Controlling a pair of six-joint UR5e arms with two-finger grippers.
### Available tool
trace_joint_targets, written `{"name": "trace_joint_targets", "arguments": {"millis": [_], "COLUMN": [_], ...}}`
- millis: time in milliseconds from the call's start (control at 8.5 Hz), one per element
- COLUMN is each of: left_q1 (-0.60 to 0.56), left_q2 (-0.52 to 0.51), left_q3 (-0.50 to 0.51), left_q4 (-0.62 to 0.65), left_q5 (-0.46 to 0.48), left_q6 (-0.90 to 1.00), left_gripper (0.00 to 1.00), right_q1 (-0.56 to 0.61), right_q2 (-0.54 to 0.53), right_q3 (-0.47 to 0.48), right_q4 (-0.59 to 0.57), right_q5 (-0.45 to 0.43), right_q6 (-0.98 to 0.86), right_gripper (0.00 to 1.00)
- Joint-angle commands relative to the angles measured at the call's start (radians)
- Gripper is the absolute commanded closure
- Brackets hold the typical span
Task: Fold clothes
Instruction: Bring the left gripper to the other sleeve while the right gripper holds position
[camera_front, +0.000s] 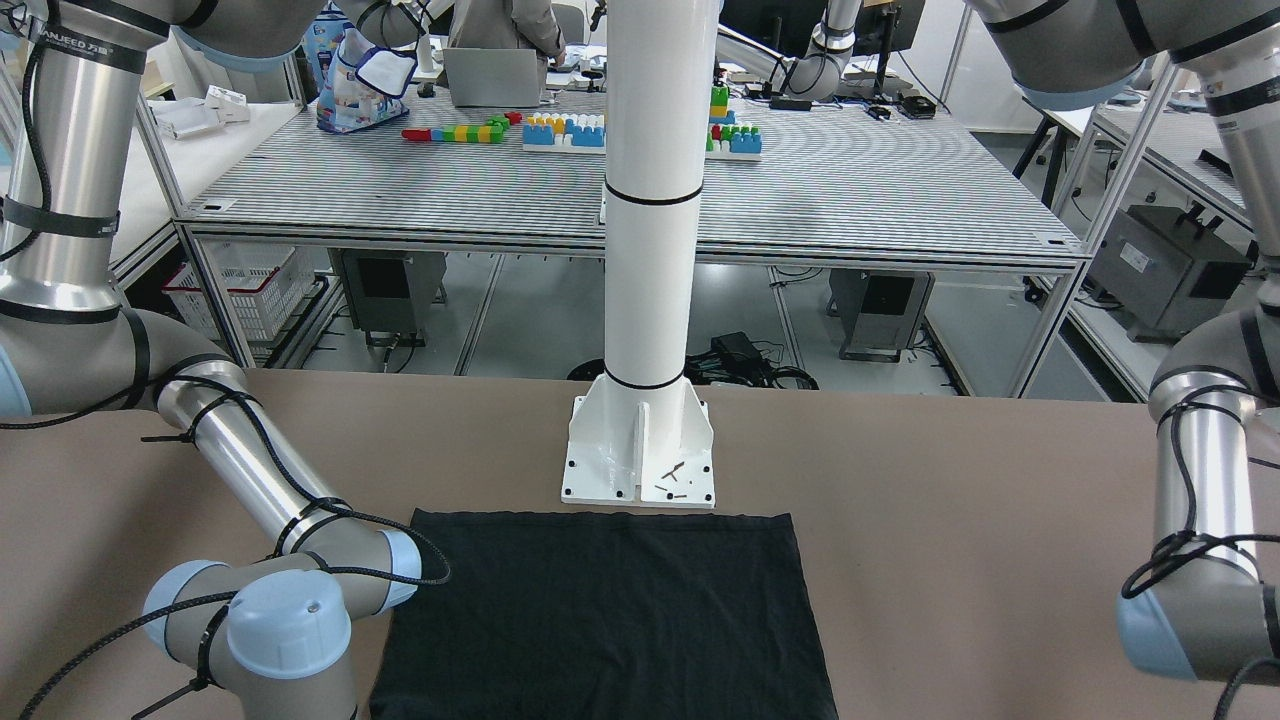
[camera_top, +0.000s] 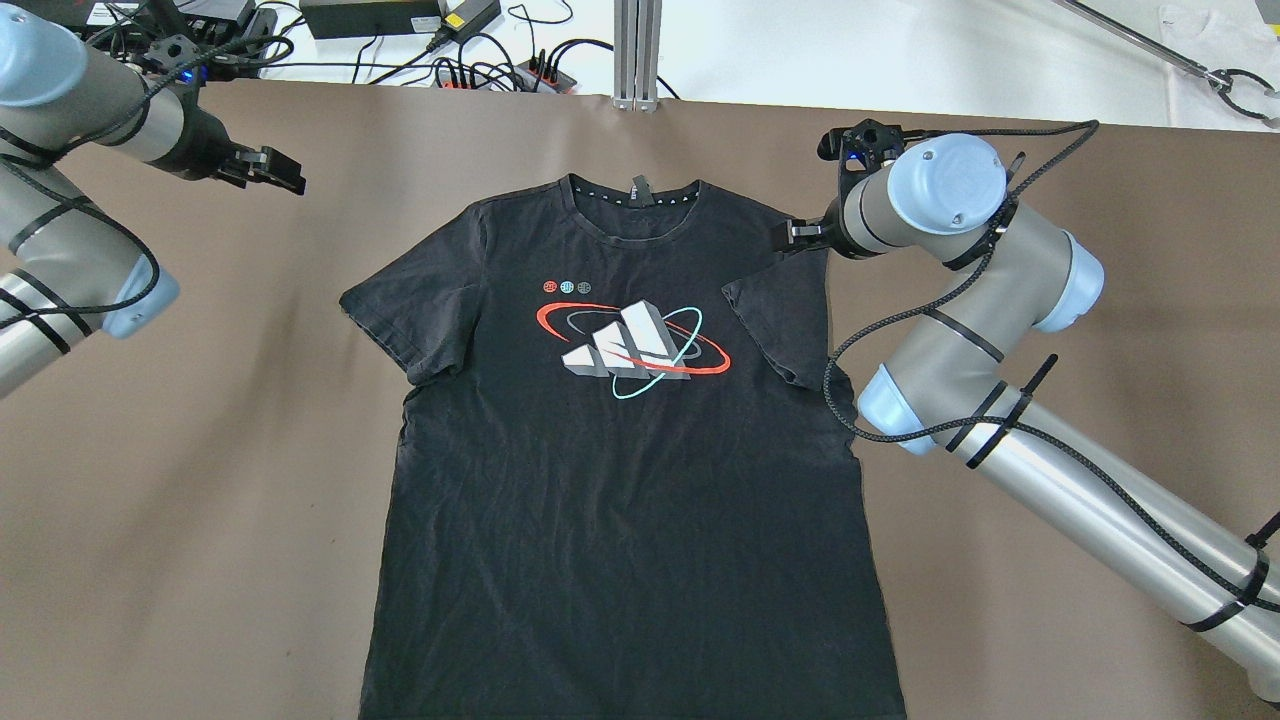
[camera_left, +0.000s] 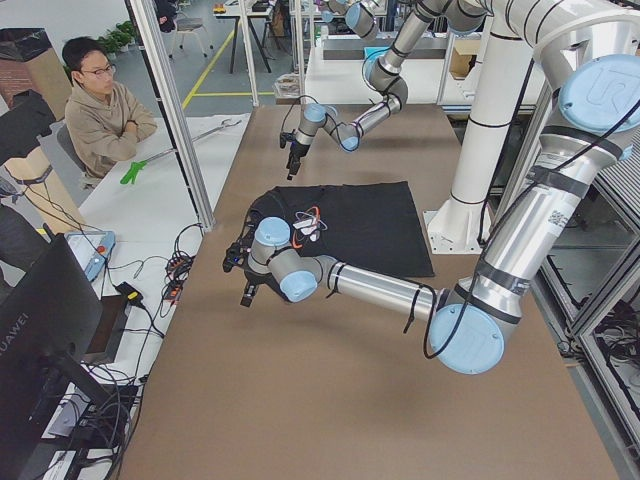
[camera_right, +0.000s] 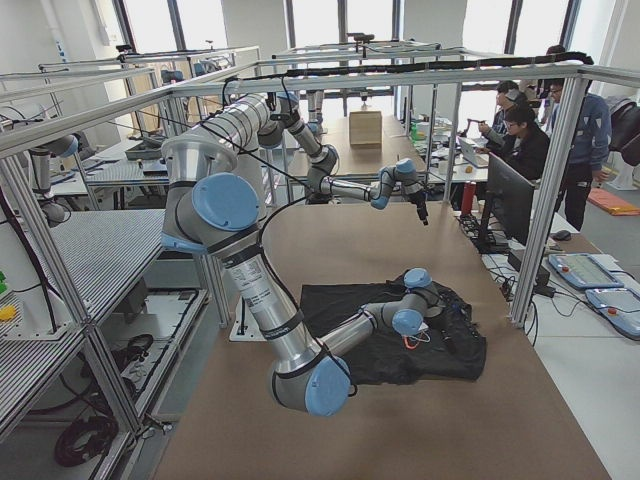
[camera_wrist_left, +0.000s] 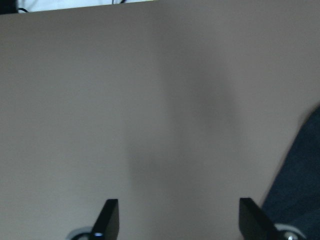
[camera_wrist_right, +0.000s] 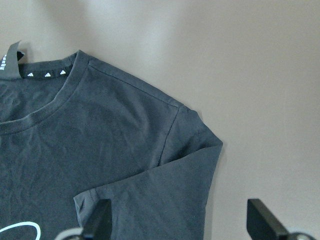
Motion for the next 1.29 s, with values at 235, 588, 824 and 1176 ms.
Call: {"name": "trace_joint_targets", "arguments": {"millis": [235,588,824,1176], "left_q1": [0.091,0.150,0.162,0.162], "left_q2": [-0.051,-0.016,0.033,0.044], "left_q3": [0.101,0.093,0.092,0.066], "left_q4": [-0.052,-0.116,-0.175,-0.198], "left_q5": [-0.005,-0.005,-0.005,-0.005], "left_q6": [-0.124,-0.236,-0.252,-0.296], "left_gripper": [0.32,0.33,0.38,0.47], "right_q1": [0.039,0.054,0.054,0.054], "right_q2": [-0.016,-0.019,-0.025,-0.025], "right_q3": [0.014,0.017,0.017,0.020], "right_q4": [-0.001,-0.001,0.001,0.001], "right_q5": [0.068,0.093,0.093,0.093], "right_q6": [-0.004,-0.006,-0.027,-0.029], "right_gripper": [0.05,0.05,0.05,0.05]}}
